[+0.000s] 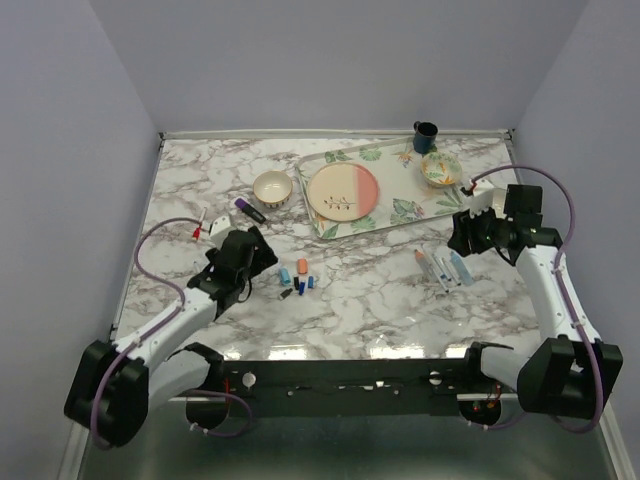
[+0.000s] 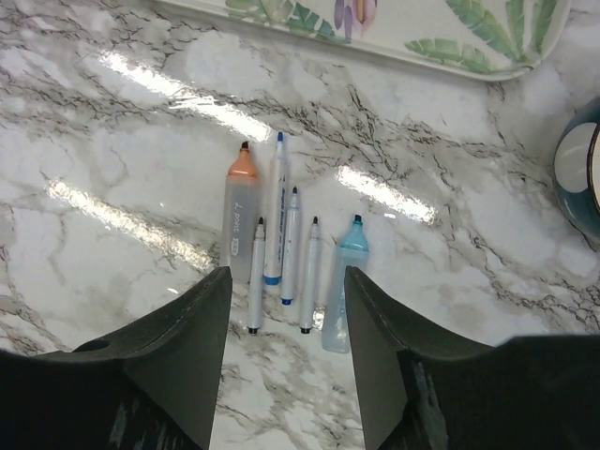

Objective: Open the pen caps

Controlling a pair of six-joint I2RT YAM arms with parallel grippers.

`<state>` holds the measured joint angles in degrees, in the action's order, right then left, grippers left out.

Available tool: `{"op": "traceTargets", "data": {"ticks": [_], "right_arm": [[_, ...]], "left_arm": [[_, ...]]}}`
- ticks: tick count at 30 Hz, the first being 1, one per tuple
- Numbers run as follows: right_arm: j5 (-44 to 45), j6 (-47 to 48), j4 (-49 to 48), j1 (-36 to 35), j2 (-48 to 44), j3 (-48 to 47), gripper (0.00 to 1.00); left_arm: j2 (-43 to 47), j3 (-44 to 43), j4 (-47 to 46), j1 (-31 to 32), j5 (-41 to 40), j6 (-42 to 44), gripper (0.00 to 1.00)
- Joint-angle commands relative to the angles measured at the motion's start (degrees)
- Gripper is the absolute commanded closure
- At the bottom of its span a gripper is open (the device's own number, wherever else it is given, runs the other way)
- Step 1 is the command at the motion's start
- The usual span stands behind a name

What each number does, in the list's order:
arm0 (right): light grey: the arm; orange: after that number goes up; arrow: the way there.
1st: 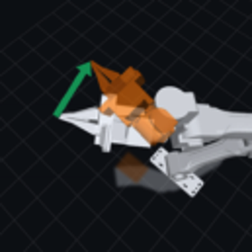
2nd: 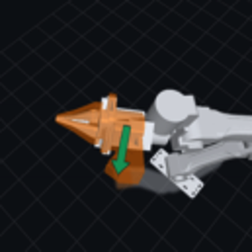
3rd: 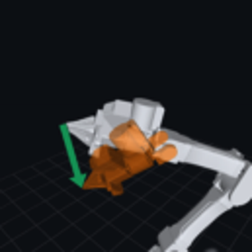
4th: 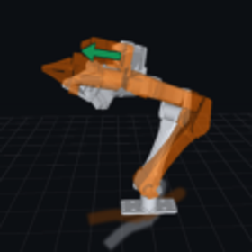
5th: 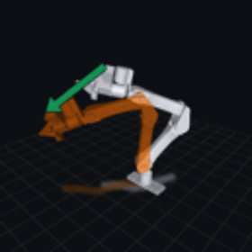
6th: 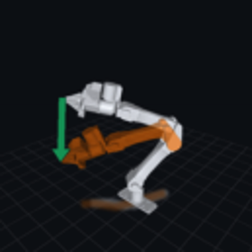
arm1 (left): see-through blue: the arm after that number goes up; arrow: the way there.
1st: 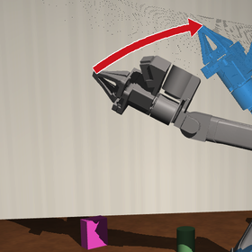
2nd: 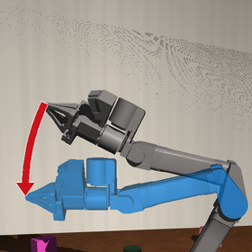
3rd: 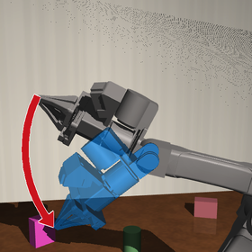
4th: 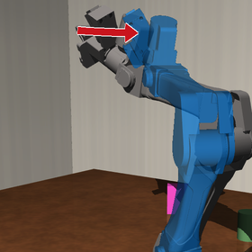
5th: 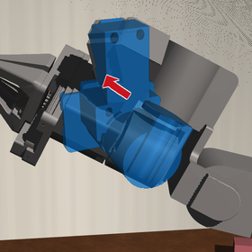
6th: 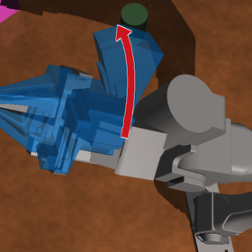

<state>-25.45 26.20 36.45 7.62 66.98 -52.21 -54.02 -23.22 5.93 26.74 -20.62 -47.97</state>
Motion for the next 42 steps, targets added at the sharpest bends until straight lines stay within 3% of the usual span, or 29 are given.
{"op": "traceTargets", "data": {"ticks": [1, 5, 9, 14, 21, 24, 29, 35, 42], "right_arm": [[-4.3, 1.5, 0.6, 0.4, -1.5, 0.6, 0.41], [-6.1, 1.8, 0.9, 0.5, -2.7, 0.7, 0.41], [-7.2, 1.9, 1.0, 0.4, -3.4, 0.9, 0.41], [-7.6, 2.0, 1.3, 0.4, -3.8, 0.8, 0.41], [-8.5, 2.3, 1.4, 0.4, -3.9, 0.7, 0.41], [-8.6, 2.4, 1.6, 0.4, -3.7, 0.6, 0.41], [-8.7, 2.6, 1.8, 0.4, -3.7, 0.7, 0.41], [-8.7, 2.7, 1.7, 0.5, -3.5, 0.7, 0.41], [-8.8, 2.8, 1.8, 0.4, -3.1, 0.7, 0.41]], "left_arm": [[-12.1, -12.3, 5.7, -2.1, -1.9, -0.4, 0.01], [-27.5, -26.8, 19.2, -2.7, -6.7, -0.8, 0.02], [-34.8, -37.5, 22.4, -2.9, -10.5, -1.1, 0.22], [-40.0, -42.3, 23.0, -5.7, -10.0, -2.7, 0.49], [-42.4, -41.9, 16.5, -13.2, -2.5, -5.9, 0.59], [-45.9, -45.9, 17.8, -14.8, -0.3, -7.3, 0.6], [-53.9, -55.1, 27.8, -15.8, -2.3, -10.5, 0.6], [-57.7, -57.6, 27.5, -17.8, -0.6, -11.4, 0.43], [-60.9, -62.5, 28.6, -19.7, 0.4, -10.1, 0.37]]}}
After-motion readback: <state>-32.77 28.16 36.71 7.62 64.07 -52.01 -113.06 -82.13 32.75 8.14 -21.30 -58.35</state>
